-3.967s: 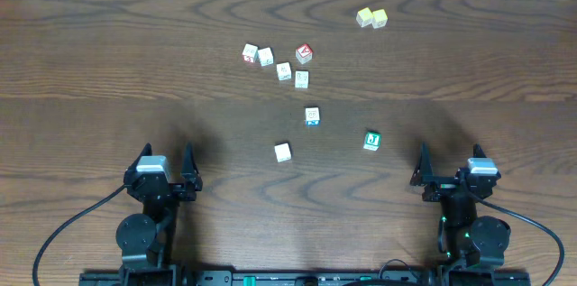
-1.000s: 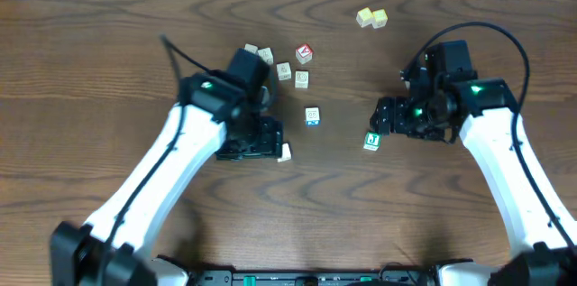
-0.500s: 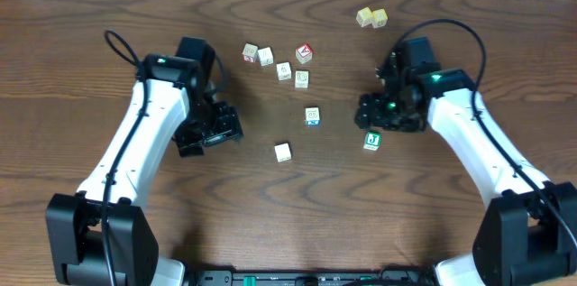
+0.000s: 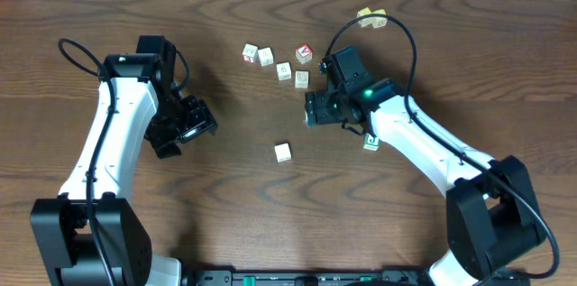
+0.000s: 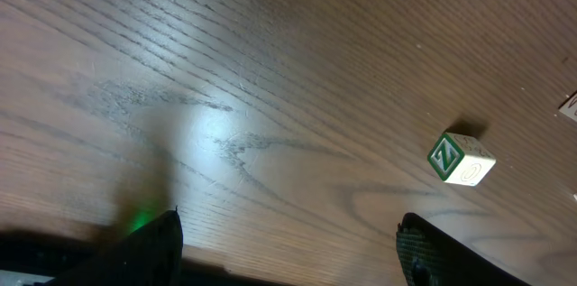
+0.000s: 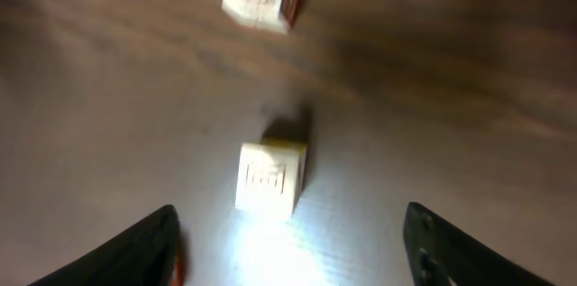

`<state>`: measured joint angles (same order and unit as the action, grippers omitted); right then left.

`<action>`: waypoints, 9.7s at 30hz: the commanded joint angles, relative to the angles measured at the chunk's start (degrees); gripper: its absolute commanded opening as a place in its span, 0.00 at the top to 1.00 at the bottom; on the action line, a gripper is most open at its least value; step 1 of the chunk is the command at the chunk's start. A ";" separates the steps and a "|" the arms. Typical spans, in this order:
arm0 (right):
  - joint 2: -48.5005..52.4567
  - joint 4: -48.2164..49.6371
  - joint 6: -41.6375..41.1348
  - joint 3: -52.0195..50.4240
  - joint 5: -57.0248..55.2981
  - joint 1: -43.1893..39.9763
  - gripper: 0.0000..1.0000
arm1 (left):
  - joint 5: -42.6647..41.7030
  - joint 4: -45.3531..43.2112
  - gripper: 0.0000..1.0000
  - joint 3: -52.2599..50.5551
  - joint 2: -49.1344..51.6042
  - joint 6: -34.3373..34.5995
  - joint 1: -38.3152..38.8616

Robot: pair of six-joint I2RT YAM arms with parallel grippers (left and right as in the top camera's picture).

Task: Lift 3 blocks
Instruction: 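Lower the right gripper onto the yellow K block and close, then carry the K block with the right gripper beside the green J block, then open the right gripper, retract it, and move the left gripper forward, then grasp the white cat-picture block with the left gripper, then set the cat block down beside the K block with the left gripper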

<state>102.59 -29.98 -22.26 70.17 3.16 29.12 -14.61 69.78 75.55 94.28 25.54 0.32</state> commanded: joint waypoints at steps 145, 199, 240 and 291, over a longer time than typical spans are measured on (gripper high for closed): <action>-2.14 -1.73 -4.50 -11.80 1.40 -3.15 0.74 | 0.79 -1.68 0.23 -0.24 -0.42 2.62 -0.24; -1.51 -20.20 -2.51 8.24 4.70 5.90 0.42 | -0.96 -1.29 0.23 -0.24 -0.42 -1.29 -1.27; -1.33 -32.81 -5.92 8.76 -1.81 -23.41 0.01 | 6.32 -28.52 0.37 -7.08 14.38 18.95 33.53; -1.33 -33.11 -5.99 8.76 -1.18 -22.91 0.01 | 2.82 -39.63 0.71 -5.84 14.40 0.94 35.26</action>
<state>100.88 -63.02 -29.04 78.74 1.72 5.85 -10.81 30.79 68.90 108.14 27.97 34.44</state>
